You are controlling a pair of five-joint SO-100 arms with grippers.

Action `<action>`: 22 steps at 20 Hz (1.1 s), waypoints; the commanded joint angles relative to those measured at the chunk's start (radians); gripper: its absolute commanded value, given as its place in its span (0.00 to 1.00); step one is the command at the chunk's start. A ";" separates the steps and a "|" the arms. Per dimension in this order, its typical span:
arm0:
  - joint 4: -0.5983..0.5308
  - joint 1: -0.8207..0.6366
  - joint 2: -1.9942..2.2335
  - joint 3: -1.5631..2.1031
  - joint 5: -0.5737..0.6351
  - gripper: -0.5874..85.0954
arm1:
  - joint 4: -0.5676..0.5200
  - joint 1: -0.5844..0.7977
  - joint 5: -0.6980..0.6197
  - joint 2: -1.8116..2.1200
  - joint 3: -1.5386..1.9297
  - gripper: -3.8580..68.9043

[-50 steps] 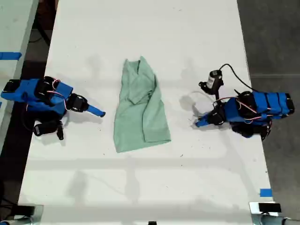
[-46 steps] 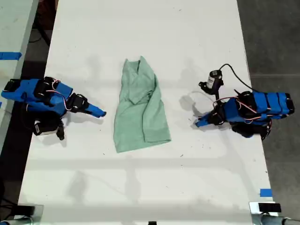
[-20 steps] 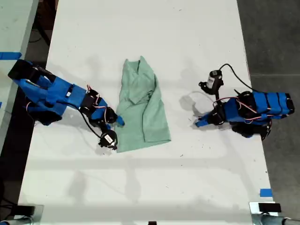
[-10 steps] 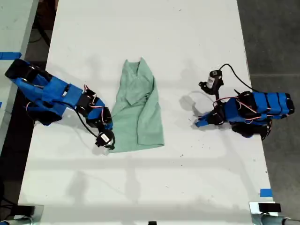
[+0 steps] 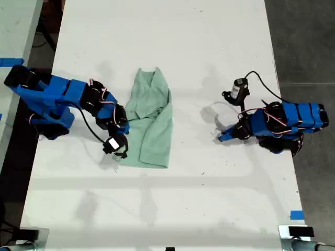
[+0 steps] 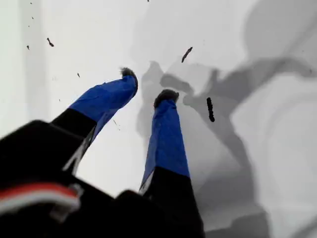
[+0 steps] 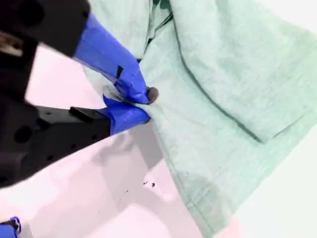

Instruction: Fold t shirt

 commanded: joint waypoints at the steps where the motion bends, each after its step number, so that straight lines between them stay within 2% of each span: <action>1: 0.069 -0.028 -0.310 -0.422 0.094 0.00 | 0.005 0.003 -0.017 0.012 0.049 0.20; 2: 0.094 -0.032 -0.433 -0.563 0.127 0.00 | 0.005 0.003 -0.017 0.012 0.049 0.20; 3: 0.101 -0.032 -0.534 -0.678 0.160 0.05 | 0.005 0.003 -0.017 0.012 0.049 0.20; 4: 0.087 -0.031 -0.603 -0.755 0.186 0.19 | 0.005 0.003 -0.017 0.012 0.049 0.20; 5: 0.051 -0.028 -0.617 -0.755 0.186 0.26 | 0.005 0.003 -0.017 0.012 0.049 0.20; 7: 0.026 -0.023 -0.615 -0.755 0.195 0.28 | 0.005 0.003 -0.017 0.012 0.049 0.20; 9: 0.034 -0.020 -0.591 -0.755 0.202 0.27 | 0.005 0.003 -0.017 0.012 0.049 0.20; 11: 0.103 -0.026 -0.538 -0.747 0.212 0.25 | 0.005 0.003 -0.017 0.012 0.049 0.20; 12: 0.164 -0.035 -0.485 -0.732 0.213 0.22 | 0.005 0.003 -0.017 0.012 0.049 0.20; 13: 0.206 -0.040 -0.410 -0.698 0.216 0.14 | 0.005 0.003 -0.017 0.012 0.049 0.20; 15: 0.227 -0.044 -0.189 -0.548 0.192 0.02 | 0.005 0.003 -0.017 0.012 0.049 0.20; 17: 0.221 -0.054 0.091 -0.284 0.127 0.00 | 0.005 0.003 -0.017 0.012 0.049 0.20; 19: 0.170 -0.038 0.330 -0.015 0.101 0.00 | 0.005 0.003 -0.017 0.012 0.049 0.20; 20: 0.106 -0.018 0.422 0.121 0.098 0.00 | 0.005 0.003 -0.017 0.012 0.049 0.20; 22: -0.121 -0.008 0.589 0.439 0.140 0.00 | 0.005 0.003 -0.017 0.012 0.049 0.20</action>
